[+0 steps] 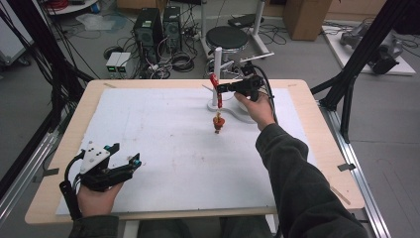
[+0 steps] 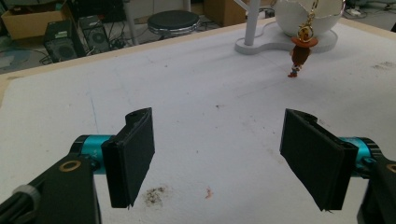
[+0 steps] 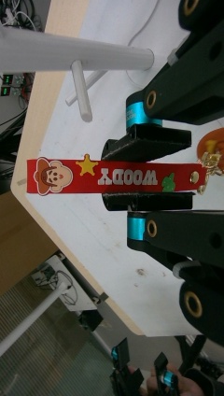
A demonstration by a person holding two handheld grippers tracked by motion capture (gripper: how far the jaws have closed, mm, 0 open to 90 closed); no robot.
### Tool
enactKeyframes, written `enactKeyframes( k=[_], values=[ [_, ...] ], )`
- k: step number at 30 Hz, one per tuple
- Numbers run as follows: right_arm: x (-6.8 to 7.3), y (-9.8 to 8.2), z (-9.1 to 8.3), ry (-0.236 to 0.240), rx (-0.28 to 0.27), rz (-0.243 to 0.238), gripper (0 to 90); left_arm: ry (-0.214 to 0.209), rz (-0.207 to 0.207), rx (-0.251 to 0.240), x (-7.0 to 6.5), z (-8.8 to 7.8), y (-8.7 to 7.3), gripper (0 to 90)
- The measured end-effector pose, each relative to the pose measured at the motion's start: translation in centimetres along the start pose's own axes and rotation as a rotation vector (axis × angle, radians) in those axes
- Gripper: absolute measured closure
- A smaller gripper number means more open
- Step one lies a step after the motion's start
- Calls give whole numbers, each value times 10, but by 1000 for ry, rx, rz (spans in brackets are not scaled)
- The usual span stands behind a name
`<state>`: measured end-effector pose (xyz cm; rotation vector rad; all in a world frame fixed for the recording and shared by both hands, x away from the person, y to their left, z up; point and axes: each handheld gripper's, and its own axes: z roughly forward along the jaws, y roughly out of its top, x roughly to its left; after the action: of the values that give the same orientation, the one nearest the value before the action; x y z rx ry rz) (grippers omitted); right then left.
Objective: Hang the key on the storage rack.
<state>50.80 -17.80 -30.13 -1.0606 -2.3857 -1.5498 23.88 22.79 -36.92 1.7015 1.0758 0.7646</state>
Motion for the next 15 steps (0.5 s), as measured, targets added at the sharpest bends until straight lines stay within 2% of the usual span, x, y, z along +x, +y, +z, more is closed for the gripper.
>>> enactKeyframes(
  k=[3, 15],
  values=[
    [-4, -1, 2, 4, 4, 19, 745, -2, 0, -1, 0, 0, 0, 265],
    [-17, -4, 11, -14, 25, 44, 745, 0, -1, 7, 1, 2, -2, 265]
  ],
)
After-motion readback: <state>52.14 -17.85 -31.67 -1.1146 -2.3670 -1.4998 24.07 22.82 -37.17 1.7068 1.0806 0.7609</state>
